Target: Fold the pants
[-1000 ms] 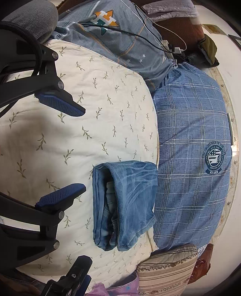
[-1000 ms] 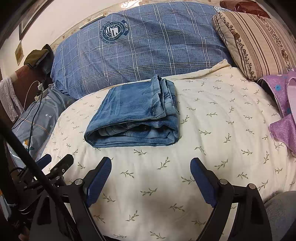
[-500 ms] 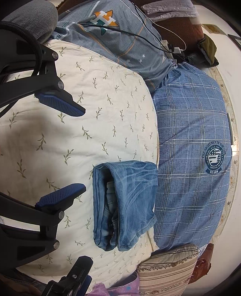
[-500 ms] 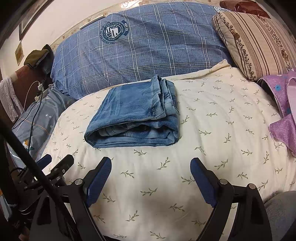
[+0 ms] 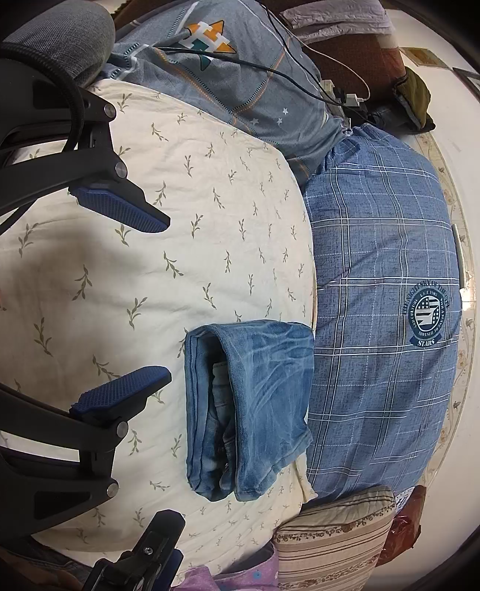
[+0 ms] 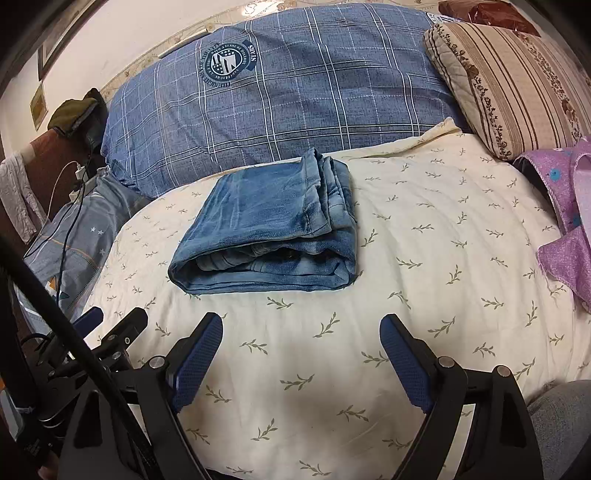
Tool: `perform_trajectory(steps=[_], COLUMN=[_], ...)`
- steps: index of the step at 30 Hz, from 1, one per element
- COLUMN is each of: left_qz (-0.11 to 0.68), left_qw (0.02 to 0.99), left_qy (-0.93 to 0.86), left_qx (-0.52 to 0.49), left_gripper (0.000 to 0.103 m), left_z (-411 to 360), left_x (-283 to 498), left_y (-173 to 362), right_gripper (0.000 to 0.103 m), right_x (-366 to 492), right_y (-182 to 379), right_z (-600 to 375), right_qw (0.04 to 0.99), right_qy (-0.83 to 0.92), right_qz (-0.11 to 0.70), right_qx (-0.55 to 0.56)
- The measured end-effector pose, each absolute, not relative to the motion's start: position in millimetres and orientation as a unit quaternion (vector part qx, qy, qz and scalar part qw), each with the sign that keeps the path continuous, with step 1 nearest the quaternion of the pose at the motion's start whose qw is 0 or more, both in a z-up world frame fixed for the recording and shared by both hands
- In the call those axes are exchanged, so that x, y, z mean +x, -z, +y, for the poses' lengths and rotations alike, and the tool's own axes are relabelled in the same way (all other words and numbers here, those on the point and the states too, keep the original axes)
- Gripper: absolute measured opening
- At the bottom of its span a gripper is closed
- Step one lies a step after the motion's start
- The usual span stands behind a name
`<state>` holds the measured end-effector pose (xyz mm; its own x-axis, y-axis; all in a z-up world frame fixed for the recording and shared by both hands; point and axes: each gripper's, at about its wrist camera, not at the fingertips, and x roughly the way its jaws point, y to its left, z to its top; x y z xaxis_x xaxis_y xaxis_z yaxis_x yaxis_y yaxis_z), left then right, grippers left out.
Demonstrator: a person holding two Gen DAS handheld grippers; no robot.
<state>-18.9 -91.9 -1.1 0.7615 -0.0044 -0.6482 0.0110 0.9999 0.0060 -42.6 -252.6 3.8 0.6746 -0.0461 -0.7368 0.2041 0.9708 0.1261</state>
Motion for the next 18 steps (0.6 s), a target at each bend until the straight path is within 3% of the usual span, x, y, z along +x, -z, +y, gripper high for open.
perform_trajectory(steps=[18], left_qz=[0.344], left_qw=[0.939], left_qy=[0.004], left_qx=[0.007], left_gripper=[0.075], left_z=[-92.3], left_x=[-19.2], left_y=[0.2], right_gripper=[0.088], right_x=[-42.1], right_y=[-2.9], right_z=[-254.9], right_qw=[0.91], right_qy=[0.067], right_qz=[0.397], right_qx=[0.099])
